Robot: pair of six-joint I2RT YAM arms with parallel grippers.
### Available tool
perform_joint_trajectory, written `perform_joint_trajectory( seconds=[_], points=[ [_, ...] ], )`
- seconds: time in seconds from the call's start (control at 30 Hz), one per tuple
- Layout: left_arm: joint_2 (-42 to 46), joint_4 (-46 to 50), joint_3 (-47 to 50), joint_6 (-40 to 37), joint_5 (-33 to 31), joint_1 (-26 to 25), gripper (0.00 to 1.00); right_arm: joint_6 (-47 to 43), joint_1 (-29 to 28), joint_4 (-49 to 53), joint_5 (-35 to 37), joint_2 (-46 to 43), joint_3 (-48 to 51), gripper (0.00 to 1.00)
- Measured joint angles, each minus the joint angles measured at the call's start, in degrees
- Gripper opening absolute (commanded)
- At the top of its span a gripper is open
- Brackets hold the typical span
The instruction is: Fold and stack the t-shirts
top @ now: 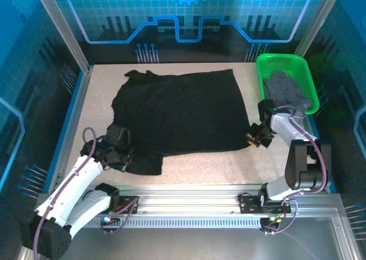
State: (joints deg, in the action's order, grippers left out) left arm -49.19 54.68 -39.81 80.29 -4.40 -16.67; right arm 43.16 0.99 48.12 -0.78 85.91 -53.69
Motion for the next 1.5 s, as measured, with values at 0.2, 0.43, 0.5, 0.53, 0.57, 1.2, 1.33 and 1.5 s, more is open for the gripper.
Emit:
perform_joint_trajectory(
  seconds=[0.2,0.43,0.5,0.53,0.57,1.2,1.33,1.5],
  points=[
    [-6.8,-6.8,-7.2,-1.0,-1.9,3.1,0.0,2.6,-0.6,3.2,-0.3,2.0,-9.4,0.0],
    [-16.2,-14.4,-12.8,-4.3,-0.7,10.4,0.0,6.4,-0.7,5.3,-0.3,5.4,-16.3,0.0],
    [-19.1,-16.1,-15.3,-5.9,0.2,12.4,0.0,7.0,-1.0,5.6,-0.1,7.2,-18.8,0.0],
    [-20.5,-17.2,-16.5,-6.9,0.6,13.3,0.0,7.3,-1.2,5.5,-0.1,8.5,-20.4,0.0],
    [-21.9,-18.1,-17.6,-7.5,0.9,14.1,0.0,7.5,-1.4,5.5,0.1,9.6,-21.7,0.0],
    [-37.9,-23.8,-24.8,-19.0,3.4,20.3,0.0,5.2,-3.7,6.7,2.1,28.1,-40.0,0.0],
    [-38.9,-23.8,-24.9,-19.9,3.6,20.6,0.0,4.5,-3.7,7.3,2.4,30.5,-42.4,0.0],
    [-40.3,-23.8,-25.0,-20.9,4.1,20.6,0.0,4.1,-3.7,7.8,3.3,32.5,-45.2,0.0]
  ],
)
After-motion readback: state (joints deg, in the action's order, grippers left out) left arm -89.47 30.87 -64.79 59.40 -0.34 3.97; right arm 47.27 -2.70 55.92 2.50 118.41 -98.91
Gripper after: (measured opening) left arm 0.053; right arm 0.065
